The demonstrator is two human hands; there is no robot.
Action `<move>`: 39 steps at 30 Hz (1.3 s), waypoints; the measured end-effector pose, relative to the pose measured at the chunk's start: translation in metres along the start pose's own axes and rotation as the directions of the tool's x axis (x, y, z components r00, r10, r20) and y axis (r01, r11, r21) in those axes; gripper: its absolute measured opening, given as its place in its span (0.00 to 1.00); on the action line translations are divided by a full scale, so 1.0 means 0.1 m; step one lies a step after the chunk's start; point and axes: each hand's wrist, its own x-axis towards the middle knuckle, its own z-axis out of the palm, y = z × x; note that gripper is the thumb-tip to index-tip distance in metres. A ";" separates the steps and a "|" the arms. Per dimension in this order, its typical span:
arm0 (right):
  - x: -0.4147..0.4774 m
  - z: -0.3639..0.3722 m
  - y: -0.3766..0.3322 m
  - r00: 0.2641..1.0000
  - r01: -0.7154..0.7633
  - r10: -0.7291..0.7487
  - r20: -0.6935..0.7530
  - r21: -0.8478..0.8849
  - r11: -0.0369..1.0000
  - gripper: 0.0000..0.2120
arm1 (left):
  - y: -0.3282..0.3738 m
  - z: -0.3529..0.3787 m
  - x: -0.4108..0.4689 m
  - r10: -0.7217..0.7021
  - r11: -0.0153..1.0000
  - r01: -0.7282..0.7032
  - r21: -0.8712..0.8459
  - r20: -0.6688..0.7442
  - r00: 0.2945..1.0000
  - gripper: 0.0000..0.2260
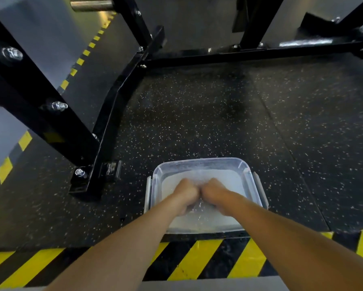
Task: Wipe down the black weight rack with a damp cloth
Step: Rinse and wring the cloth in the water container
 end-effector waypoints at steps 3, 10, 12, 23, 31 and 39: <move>-0.09 0.02 -0.03 0.997 -0.011 0.024 -0.072 0.172 0.985 0.11 | 0.06 0.00 -0.04 -0.087 0.967 0.083 -0.243 -0.009 0.996 0.08; -0.28 -0.14 -0.07 0.975 0.072 -0.077 -0.209 -0.030 0.997 0.10 | 0.15 0.04 -0.22 -0.001 0.955 0.049 -0.292 0.165 0.986 0.11; -0.33 -0.21 -0.04 0.979 0.039 -0.127 -0.161 -0.461 0.886 0.09 | 0.17 0.02 -0.25 -0.002 0.978 0.035 -0.208 0.156 0.988 0.10; -0.15 -0.14 0.11 0.998 -0.019 0.000 -0.066 -0.295 0.955 0.18 | -0.02 0.04 -0.19 0.165 0.785 -0.099 0.612 -0.053 0.985 0.11; -0.23 -0.06 -0.06 0.998 -0.015 0.019 -0.055 0.069 0.997 0.11 | 0.05 0.12 -0.10 -0.168 0.956 0.170 -0.241 0.030 0.985 0.17; -0.21 -0.17 -0.05 0.970 0.138 -0.182 -0.160 -0.254 0.957 0.10 | 0.15 -0.14 -0.25 -0.098 0.941 0.118 -0.317 0.078 0.992 0.13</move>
